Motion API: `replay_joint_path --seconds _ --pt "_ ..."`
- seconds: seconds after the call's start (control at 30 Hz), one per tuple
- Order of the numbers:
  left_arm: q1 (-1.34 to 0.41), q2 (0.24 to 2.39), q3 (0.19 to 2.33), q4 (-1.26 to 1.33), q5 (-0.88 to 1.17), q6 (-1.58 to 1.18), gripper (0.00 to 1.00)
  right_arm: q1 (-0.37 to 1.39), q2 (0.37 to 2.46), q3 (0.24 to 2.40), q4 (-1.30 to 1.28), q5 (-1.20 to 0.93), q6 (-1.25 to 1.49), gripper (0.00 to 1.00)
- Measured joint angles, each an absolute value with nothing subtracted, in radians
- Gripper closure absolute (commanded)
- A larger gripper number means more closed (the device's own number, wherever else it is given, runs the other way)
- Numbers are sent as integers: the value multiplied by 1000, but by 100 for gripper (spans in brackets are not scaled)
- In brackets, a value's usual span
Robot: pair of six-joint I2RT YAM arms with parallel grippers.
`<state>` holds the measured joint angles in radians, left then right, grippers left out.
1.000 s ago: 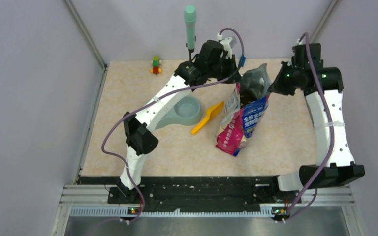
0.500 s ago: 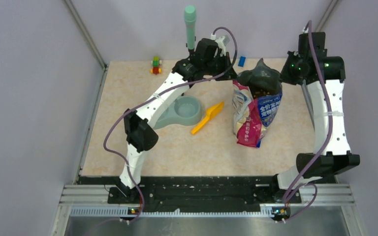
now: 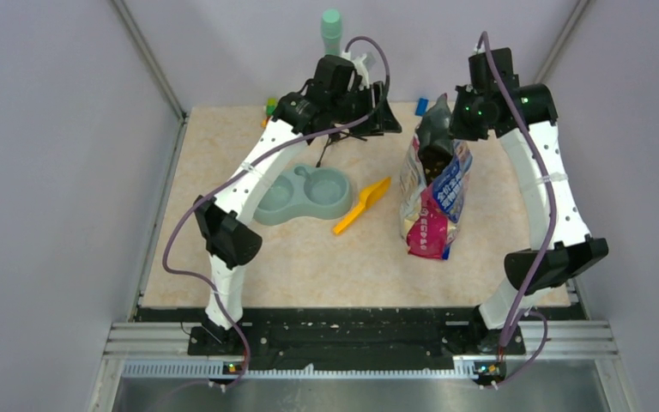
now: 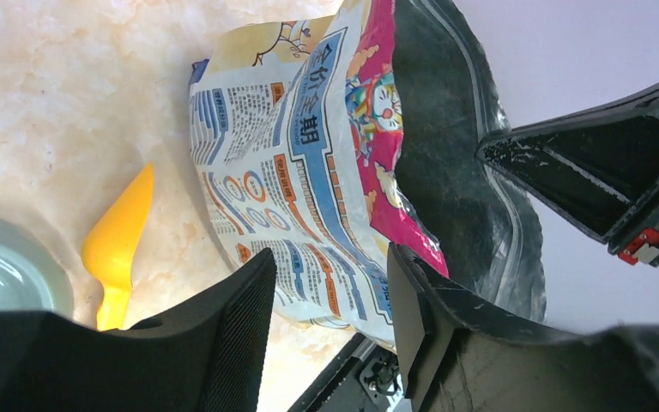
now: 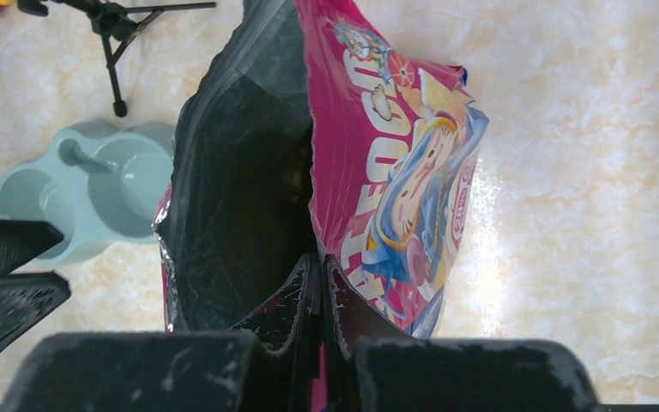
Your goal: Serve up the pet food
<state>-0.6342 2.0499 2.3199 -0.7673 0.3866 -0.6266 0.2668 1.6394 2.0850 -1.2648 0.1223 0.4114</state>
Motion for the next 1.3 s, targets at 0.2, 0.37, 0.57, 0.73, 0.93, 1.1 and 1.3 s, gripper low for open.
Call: replay_joint_path --seconds 0.2,0.37,0.57,0.73,0.93,1.1,1.3 --pt "-664 2047 2406 -842 335 -629 37 268 1644 2109 -1286 184 402 100" --pt "-710 2054 2473 -820 324 -630 39 268 1644 2107 -1287 212 395 100" --pt "-754 2111 2506 -786 323 -625 40 268 1639 2088 -1272 218 393 100" --pt "-771 2199 2515 -792 292 -606 56 269 1629 2040 -1251 220 393 98" --pt "-775 2218 2523 -793 265 -563 63 273 1620 2029 -1242 229 395 61" --pt "-774 2218 2525 -793 263 -549 71 273 1618 2030 -1245 267 393 56" --pt "-774 2218 2524 -808 258 -542 100 264 1618 2030 -1265 308 392 56"
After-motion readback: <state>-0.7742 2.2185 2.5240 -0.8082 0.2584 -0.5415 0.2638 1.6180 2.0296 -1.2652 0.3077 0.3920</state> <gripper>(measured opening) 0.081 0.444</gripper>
